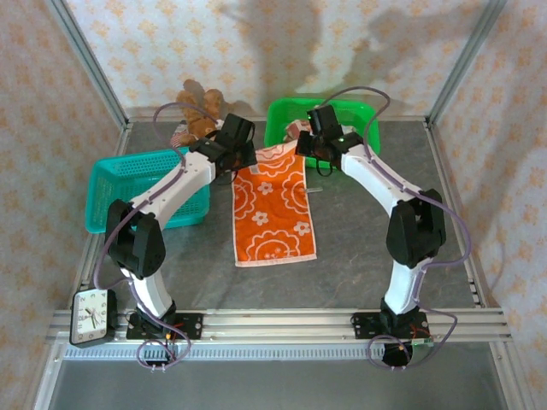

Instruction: Fold and stack the towels

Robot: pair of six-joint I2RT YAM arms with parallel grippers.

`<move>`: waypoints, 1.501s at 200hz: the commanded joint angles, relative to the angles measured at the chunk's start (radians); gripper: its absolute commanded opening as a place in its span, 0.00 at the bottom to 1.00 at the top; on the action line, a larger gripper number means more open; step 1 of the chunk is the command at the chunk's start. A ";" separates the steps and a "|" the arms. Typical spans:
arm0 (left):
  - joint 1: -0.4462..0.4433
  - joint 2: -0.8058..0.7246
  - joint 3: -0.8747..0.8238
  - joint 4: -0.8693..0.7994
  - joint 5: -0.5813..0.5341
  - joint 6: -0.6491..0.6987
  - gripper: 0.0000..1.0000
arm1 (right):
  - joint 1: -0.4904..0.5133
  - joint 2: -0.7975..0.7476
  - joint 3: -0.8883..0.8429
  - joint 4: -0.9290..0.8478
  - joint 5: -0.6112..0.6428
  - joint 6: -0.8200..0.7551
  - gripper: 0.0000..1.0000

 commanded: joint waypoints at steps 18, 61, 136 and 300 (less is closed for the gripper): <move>-0.003 -0.126 -0.168 0.027 0.034 -0.018 0.00 | 0.021 -0.109 -0.175 0.029 -0.038 0.039 0.00; -0.039 -0.257 -0.369 0.057 0.048 -0.091 0.00 | 0.076 -0.200 -0.320 0.026 -0.028 0.060 0.00; -0.169 -0.436 -0.632 0.117 0.010 -0.230 0.00 | 0.173 -0.400 -0.594 0.018 0.021 0.135 0.00; -0.322 -0.684 -0.718 -0.037 -0.015 -0.384 0.00 | 0.298 -0.607 -0.677 -0.162 0.058 0.196 0.00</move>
